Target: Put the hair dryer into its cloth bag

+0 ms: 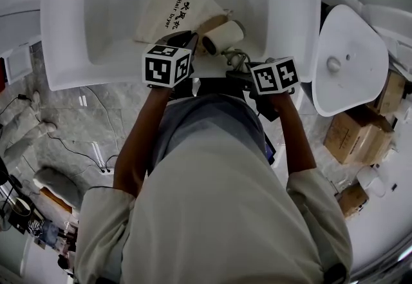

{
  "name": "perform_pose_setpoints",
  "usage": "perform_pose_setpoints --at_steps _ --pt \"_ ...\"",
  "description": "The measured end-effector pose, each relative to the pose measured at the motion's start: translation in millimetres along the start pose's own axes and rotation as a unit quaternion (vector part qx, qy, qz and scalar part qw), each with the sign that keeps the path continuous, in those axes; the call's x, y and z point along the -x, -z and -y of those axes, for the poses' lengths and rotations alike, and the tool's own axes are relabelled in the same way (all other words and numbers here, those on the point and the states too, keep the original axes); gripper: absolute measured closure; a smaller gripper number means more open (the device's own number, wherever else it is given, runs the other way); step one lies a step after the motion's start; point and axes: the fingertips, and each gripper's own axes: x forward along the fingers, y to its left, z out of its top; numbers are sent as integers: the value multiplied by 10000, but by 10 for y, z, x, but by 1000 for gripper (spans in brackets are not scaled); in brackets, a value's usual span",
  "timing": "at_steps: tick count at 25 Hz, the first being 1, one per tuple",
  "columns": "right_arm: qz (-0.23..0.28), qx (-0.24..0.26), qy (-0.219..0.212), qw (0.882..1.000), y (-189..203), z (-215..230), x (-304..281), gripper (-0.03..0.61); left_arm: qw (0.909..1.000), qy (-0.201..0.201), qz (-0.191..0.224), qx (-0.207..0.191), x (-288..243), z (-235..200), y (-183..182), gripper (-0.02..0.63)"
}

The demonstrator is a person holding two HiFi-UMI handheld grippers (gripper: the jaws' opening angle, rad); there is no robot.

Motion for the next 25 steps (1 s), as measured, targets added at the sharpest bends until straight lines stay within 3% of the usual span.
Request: perform_pose_setpoints --at_steps 11,25 --pt "-797 187 63 9966 74 -60 -179 333 9996 167 66 -236 92 91 -8 568" --pt "-1192 329 -71 9923 -88 -64 -279 333 9993 175 180 -263 146 79 -3 569"
